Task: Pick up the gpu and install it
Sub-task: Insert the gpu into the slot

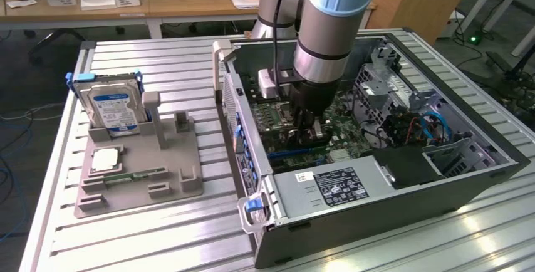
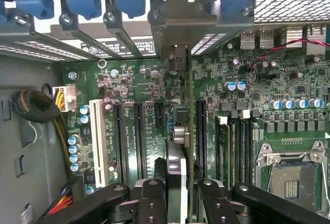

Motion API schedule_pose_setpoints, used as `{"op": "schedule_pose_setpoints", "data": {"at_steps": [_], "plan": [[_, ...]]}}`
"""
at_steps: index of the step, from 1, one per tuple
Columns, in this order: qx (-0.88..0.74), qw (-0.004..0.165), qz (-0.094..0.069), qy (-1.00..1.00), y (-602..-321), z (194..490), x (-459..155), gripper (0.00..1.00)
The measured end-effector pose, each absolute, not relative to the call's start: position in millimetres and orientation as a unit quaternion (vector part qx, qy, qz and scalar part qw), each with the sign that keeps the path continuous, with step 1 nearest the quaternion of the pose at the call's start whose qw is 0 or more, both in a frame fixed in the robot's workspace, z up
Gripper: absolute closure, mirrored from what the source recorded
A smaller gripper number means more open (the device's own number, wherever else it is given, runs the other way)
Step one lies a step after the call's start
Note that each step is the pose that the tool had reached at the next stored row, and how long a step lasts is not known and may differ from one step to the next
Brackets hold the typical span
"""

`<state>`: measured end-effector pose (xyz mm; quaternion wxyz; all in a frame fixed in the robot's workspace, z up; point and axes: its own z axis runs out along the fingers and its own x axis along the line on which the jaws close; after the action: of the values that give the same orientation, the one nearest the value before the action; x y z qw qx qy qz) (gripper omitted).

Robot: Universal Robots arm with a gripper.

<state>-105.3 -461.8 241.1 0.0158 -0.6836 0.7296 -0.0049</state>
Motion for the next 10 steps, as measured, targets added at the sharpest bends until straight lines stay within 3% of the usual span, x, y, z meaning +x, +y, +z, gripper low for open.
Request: {"op": "schedule_pose_setpoints", "data": {"at_steps": [10], "plan": [[-0.684,0.016,-0.005,0.73,-461.8,237.7,-106.4,0.72]]}}
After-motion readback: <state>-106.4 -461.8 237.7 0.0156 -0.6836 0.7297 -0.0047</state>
